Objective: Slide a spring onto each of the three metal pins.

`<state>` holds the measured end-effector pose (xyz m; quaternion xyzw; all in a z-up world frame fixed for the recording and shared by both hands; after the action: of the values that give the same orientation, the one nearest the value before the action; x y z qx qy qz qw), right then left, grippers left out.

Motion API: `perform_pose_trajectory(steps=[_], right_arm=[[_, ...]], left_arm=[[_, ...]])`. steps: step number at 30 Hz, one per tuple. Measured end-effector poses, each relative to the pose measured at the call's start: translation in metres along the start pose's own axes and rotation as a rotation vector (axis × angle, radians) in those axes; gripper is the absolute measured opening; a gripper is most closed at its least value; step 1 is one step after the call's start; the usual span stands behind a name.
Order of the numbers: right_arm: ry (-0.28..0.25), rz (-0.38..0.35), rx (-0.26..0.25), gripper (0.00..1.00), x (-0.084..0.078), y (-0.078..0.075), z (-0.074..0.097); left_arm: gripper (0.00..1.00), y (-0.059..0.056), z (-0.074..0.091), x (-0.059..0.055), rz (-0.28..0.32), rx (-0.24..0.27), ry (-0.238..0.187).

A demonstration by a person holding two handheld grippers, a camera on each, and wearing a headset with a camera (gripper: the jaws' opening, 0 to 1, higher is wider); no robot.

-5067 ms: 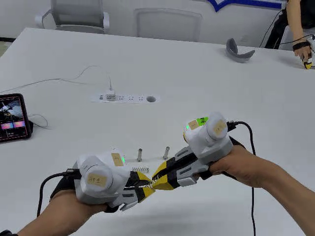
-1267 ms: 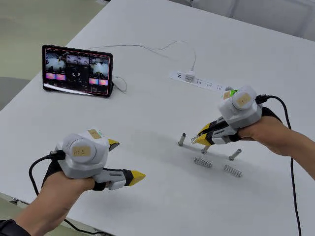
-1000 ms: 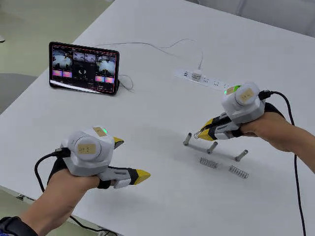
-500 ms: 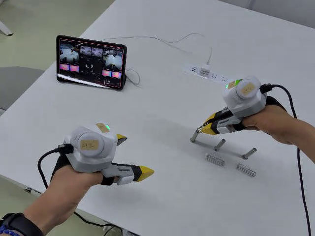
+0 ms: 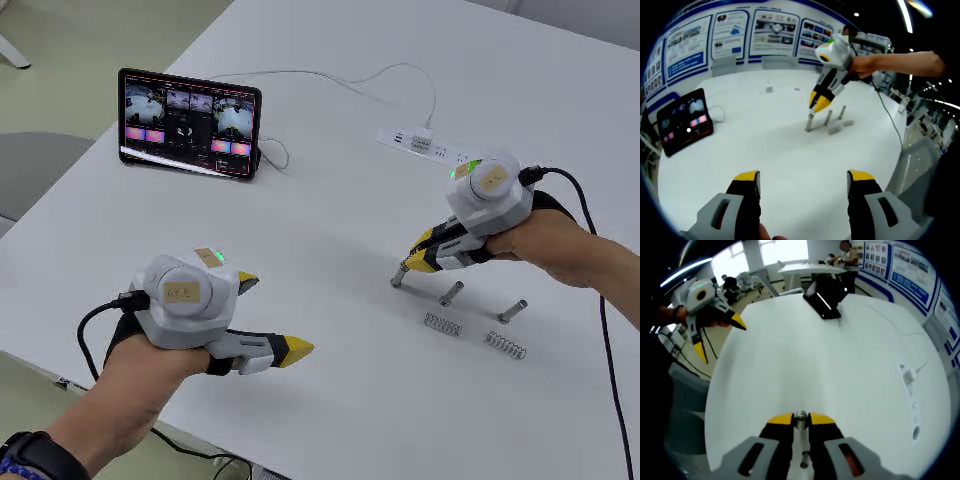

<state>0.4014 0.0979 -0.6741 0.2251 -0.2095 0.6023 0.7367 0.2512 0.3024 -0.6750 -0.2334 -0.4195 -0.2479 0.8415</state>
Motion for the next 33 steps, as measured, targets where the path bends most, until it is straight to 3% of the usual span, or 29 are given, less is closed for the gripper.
perform_pose_trajectory(steps=[33], right_arm=[[0.043,0.026,0.030,0.13,-0.012,-0.004,-0.033]], left_arm=[[0.71,0.004,0.008,-0.004,0.012,0.019,0.011]])
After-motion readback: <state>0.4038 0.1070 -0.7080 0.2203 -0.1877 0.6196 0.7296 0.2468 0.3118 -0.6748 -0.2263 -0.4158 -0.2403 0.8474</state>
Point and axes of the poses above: the centre of the closed fingertips' face, and the gripper's own axes: z roughly backward along the fingers, y roughly to its left, x roughly out of its top, the point moved 7 cm from there along z, roughly backward along the fingers, and after that the axes turned 4 degrees about -y, right-handed, at the moved point
